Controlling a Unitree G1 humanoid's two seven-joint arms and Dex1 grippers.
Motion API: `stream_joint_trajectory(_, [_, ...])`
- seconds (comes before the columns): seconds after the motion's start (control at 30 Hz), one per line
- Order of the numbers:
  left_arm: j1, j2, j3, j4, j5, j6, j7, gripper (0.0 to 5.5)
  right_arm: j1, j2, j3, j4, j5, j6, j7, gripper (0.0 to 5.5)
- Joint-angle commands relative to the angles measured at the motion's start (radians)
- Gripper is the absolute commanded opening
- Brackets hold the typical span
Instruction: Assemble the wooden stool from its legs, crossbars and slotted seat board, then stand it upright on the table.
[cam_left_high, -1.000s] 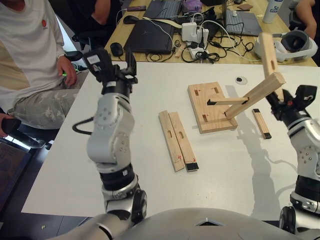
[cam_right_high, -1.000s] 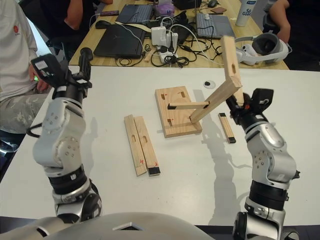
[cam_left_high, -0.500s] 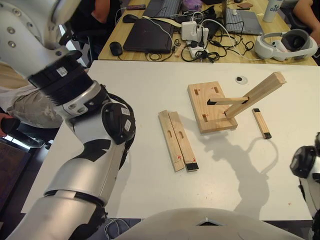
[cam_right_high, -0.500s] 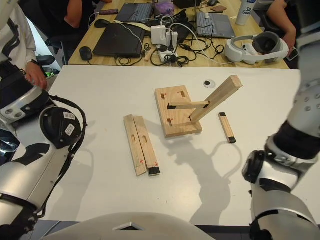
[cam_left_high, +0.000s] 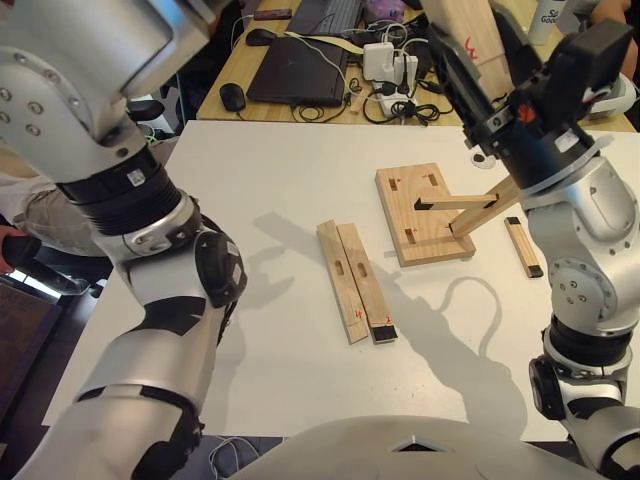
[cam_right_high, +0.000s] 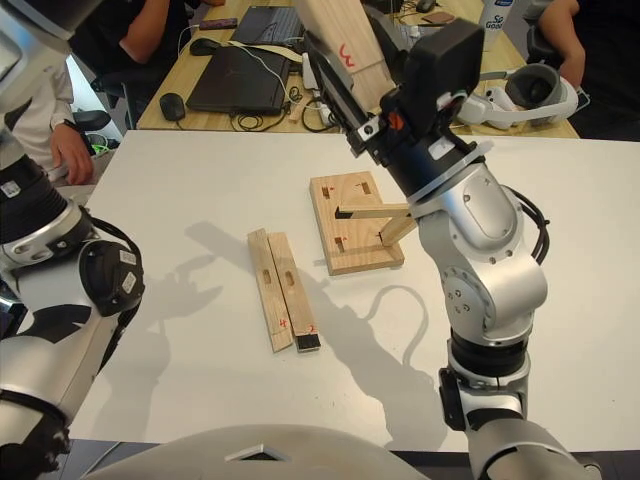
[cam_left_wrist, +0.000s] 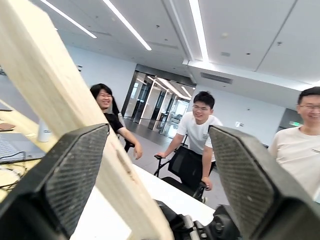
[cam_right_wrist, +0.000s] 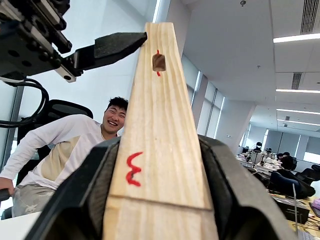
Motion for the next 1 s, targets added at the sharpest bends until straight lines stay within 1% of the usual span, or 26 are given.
stream_joint_trajectory(0.03, [0.029,0.059,-0.025,0.002,-0.011,-0.007,-0.01,3.68,0.04,0.007,0.013,-0.034,-0.066,-0.025,-0.025,2.04])
stream_joint_trajectory(0.37, [0.041,0.095,-0.075,0.046,-0.018,-0.027,-0.027,3.68,0.104,0.019,0.078,-0.085,-0.099,-0.087,0.05,2.04])
stream_joint_trajectory(0.57, [0.05,0.121,-0.074,0.047,-0.042,-0.037,-0.04,3.68,0.139,-0.013,0.086,-0.07,-0.123,-0.125,0.111,2.04])
stream_joint_trajectory(0.7, [0.071,0.12,-0.057,0.03,-0.145,-0.055,-0.044,3.0,0.148,-0.036,0.079,-0.047,-0.148,-0.173,0.155,2.04])
stream_joint_trajectory(1.0, [0.103,0.159,-0.1,-0.005,-0.26,-0.09,-0.014,1.65,0.146,-0.074,0.055,0.019,-0.204,-0.297,0.22,2.04])
